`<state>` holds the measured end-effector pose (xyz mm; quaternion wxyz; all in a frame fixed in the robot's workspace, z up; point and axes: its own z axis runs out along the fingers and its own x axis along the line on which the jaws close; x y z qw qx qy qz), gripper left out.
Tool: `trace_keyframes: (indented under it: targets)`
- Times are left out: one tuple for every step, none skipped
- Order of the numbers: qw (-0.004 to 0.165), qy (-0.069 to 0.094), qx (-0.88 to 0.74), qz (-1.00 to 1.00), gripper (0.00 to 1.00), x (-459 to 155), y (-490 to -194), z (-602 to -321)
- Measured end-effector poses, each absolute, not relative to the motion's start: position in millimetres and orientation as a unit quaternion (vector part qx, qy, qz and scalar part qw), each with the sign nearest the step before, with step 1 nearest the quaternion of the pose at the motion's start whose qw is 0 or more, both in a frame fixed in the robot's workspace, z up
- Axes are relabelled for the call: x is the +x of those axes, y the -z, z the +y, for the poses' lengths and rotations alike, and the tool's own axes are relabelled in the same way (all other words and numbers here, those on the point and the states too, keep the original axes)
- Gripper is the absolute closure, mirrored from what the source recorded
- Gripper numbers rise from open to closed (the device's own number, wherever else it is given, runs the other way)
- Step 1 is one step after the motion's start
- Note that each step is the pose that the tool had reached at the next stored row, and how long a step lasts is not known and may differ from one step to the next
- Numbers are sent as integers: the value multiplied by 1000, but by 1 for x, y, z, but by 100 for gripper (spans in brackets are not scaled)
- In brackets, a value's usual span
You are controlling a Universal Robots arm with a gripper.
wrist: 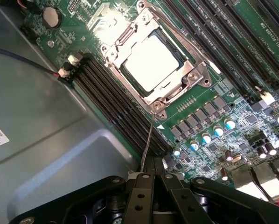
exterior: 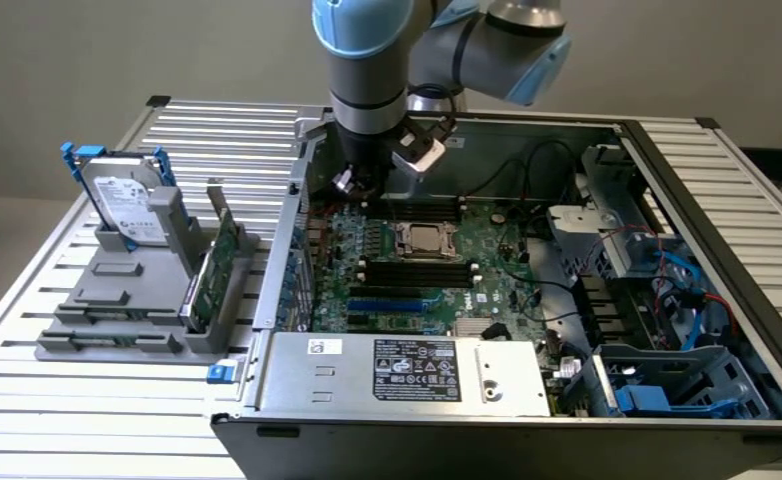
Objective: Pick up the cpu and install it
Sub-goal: 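Install the first cpu locking lever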
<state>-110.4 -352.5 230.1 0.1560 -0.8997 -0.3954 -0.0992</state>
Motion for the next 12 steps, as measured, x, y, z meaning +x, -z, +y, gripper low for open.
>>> trace_keyframes:
  targets:
    - [157,100,-900,-394,89,-109,-230,-352]
    - [158,101,-900,-393,89,-108,-230,-352]
    - [158,101,-900,-392,89,-107,-230,-353]
    - [159,102,-901,-391,89,-107,-230,-353]
    - [159,102,-901,-390,89,-107,-230,-353]
    - [159,102,-902,-389,89,-107,-230,-354]
    - [159,103,-902,-387,89,-108,-230,-354]
    - [159,103,-903,-385,89,-108,-230,-355]
    - [160,105,-904,-383,89,-108,-232,-355]
    - [161,106,-904,-381,89,-108,-234,-355]
    - [162,106,-905,-378,89,-108,-236,-355]
    - [162,107,-906,-376,89,-108,-237,-355]
